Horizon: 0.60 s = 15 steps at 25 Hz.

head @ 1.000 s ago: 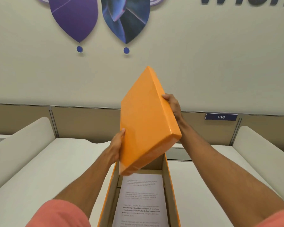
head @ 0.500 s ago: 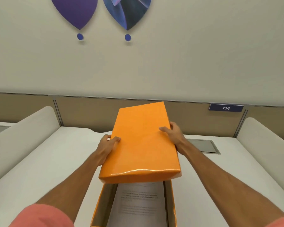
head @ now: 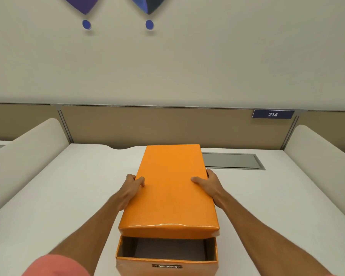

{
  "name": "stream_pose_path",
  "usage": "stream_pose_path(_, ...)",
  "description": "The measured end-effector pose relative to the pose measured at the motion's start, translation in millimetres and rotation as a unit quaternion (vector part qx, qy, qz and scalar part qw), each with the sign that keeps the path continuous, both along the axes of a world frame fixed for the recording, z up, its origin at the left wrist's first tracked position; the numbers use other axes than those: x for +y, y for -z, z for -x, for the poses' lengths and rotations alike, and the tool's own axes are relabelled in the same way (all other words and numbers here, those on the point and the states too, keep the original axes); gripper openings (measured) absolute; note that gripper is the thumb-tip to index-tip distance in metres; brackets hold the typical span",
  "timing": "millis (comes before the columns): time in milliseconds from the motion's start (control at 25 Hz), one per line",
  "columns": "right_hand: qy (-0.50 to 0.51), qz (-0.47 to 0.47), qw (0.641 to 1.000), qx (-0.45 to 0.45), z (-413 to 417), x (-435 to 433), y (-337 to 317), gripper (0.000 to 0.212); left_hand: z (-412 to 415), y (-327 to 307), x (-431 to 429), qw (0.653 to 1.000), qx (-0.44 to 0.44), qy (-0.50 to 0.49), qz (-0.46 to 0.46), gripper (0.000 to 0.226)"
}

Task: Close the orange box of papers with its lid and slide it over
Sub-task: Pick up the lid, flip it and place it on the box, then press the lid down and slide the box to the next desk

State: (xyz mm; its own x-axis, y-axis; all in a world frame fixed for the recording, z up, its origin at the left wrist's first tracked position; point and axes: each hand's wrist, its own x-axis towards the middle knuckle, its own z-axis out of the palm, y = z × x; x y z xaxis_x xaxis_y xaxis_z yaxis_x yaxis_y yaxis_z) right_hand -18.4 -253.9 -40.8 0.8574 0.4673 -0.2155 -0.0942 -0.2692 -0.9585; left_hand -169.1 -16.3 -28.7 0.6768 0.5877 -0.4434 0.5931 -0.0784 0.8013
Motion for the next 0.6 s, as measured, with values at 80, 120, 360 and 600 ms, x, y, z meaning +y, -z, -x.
stream_pose_path(80,0.007,0.006,1.000,0.005,4.8,-1.0,4.4,0.059,-0.1,2.4,1.5,1.000,0.002,0.003,-0.001,0.030)
stream_pose_path(120,0.008,0.010,1.000,0.006,7.7,-1.4,6.2,0.059,0.6,2.7,2.2,1.000,-0.001,0.004,-0.001,0.030)
stream_pose_path(360,-0.003,0.038,0.999,-0.008,18.9,-4.6,8.7,0.063,16.1,4.0,-1.3,0.999,-0.026,0.045,-0.008,0.056)
stream_pose_path(600,-0.015,0.112,0.993,-0.017,40.1,-15.5,6.1,0.080,38.0,5.2,-18.0,0.995,-0.045,0.078,-0.034,0.057)
